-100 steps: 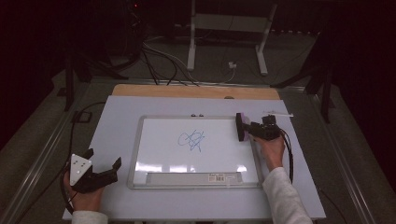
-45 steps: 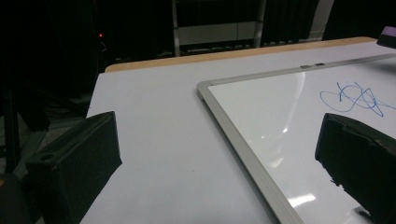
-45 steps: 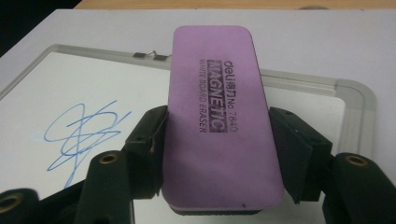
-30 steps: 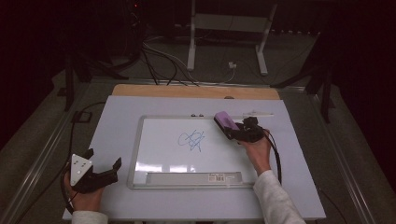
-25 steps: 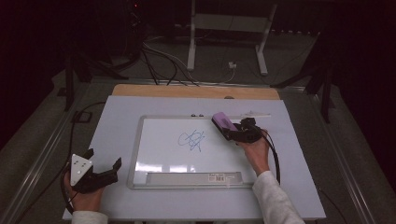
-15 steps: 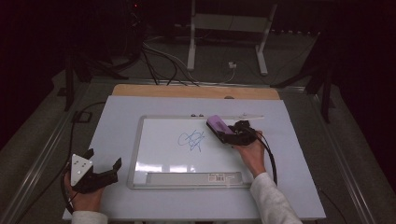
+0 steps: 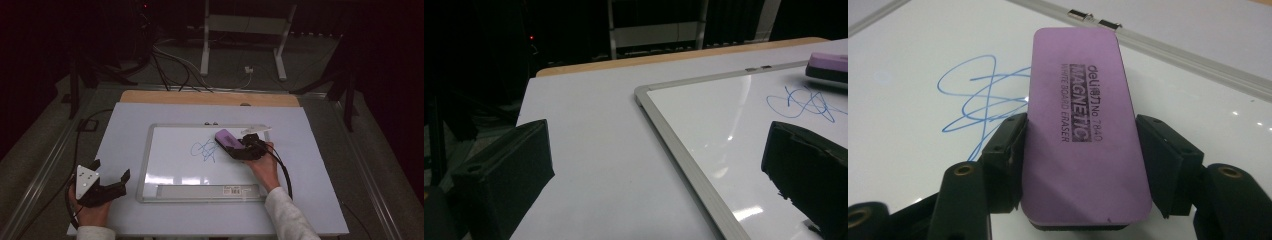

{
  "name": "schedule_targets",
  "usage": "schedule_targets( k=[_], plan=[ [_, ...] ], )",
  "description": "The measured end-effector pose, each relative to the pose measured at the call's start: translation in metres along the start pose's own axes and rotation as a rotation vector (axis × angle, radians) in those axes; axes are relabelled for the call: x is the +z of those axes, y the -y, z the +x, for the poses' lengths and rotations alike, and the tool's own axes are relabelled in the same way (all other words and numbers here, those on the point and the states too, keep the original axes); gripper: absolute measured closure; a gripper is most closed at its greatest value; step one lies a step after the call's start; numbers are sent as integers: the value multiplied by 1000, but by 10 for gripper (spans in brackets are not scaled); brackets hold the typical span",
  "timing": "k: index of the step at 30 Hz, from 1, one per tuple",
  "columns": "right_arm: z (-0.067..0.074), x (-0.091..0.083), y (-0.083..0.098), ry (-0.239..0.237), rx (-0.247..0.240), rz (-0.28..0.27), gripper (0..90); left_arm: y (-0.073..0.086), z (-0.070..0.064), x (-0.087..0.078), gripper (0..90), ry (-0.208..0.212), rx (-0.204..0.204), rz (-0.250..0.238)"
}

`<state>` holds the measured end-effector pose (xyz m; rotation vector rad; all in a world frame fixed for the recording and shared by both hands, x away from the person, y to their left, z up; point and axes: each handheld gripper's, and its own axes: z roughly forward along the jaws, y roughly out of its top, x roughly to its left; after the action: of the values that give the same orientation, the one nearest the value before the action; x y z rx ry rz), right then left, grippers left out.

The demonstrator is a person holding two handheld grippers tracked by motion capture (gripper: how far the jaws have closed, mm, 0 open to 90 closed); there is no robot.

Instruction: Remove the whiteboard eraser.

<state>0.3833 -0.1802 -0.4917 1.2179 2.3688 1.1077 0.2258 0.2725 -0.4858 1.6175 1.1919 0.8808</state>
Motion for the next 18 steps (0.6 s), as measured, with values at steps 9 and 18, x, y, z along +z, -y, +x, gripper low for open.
schedule_targets(
  k=[9, 18],
  plan=[
    [7, 10, 5, 0, -37, 38, 402, 0, 0, 0, 8, -1, -3, 0],
    [5, 9, 2, -19, 15, 26, 155, 0, 0, 0, 9, -1, -3, 1]
  ],
)
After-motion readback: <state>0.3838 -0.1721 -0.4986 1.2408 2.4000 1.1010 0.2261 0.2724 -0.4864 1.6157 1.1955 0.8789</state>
